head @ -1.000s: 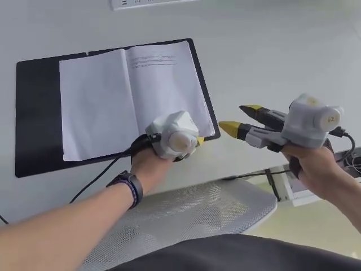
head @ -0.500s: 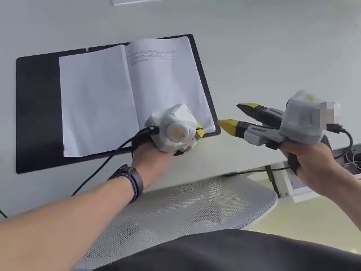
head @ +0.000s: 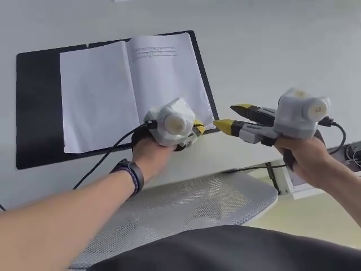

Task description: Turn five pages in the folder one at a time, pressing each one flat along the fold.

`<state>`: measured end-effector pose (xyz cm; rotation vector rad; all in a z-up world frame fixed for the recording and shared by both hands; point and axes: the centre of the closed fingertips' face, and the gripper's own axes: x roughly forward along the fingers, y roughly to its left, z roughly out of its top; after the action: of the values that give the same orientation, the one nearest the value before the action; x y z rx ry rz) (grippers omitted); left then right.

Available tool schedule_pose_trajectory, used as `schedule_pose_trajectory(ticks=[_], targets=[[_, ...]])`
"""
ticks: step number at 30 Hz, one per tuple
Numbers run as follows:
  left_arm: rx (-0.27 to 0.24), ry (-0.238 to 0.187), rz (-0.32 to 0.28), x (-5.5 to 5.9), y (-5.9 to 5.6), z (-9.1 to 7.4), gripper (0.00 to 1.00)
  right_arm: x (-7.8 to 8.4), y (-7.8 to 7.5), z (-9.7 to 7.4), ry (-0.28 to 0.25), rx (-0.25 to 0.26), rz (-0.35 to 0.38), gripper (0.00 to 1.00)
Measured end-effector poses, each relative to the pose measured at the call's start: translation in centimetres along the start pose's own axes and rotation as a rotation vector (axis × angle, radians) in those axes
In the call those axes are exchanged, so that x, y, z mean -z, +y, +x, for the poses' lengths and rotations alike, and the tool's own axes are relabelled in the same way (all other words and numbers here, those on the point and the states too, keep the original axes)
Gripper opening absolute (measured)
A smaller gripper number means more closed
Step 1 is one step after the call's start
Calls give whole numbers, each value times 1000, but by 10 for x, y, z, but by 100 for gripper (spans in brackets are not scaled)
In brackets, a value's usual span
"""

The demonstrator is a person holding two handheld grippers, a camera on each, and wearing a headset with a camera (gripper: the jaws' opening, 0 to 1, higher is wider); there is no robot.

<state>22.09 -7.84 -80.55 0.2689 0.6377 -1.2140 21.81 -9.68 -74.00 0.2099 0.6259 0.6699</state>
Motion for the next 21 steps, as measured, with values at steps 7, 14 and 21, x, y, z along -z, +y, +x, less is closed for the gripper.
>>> schedule_pose_trajectory(ticks=[7,14,21], targets=[[25,6,-25,0,0,1,0,1,0,-2,-1,1,0,45],[33,9,-33,0,0,1,0,1,1,0,4,-1,-7,45],[41,11,-44,0,0,1,0,1,2,0,6,-5,-11,44]])
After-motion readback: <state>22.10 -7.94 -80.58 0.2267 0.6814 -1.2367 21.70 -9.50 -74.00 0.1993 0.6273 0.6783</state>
